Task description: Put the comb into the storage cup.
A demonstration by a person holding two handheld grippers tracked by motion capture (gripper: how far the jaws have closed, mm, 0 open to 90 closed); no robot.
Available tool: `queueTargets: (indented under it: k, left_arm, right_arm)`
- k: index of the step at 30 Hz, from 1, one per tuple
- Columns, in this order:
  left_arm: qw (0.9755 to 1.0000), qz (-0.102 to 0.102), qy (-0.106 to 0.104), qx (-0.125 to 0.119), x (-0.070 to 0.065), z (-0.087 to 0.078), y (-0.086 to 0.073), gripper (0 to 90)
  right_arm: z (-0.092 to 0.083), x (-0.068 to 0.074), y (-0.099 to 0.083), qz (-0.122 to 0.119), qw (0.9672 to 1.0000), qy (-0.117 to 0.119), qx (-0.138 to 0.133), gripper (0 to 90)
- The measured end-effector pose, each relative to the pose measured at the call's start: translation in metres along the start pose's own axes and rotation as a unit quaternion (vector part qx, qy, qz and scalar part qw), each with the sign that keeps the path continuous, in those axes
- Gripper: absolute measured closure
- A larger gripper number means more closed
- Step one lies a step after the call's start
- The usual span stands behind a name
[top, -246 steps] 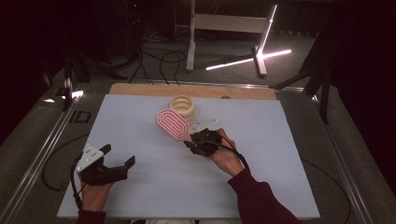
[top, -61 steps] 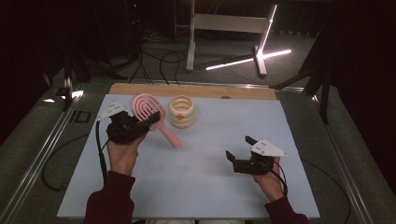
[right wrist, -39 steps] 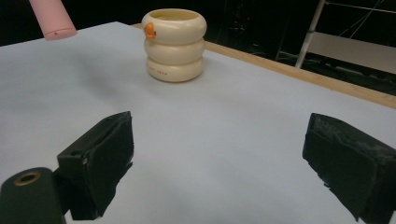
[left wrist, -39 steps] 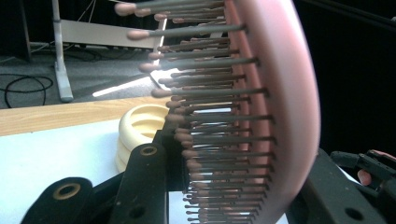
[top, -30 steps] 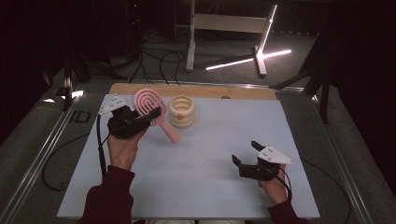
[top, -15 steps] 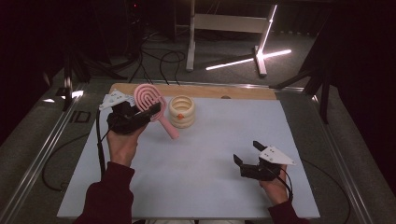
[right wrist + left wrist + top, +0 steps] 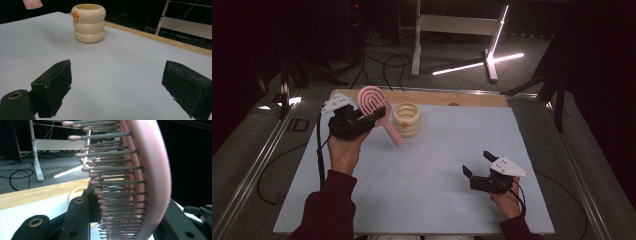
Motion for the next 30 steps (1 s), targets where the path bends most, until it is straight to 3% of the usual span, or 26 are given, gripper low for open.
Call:
queueTargets:
  k: [30]
  left_arm:
    - [0.9994,0.027,0.021,0.001,0.003,0.01,0.026,63.7]
  right_arm:
    - [-0.001,-0.003,0.0,0.004,1.0,0.002,-0.005,9.4]
Point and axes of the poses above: each handheld gripper's, and its own axes: z roughly forward along the jaws, y roughly out of its top, x roughly to its left, the point moved 5 cm from there along z, roughly forward along the jaws, and after that the axes turned 15 degrees about x, right-handed, at the moved point
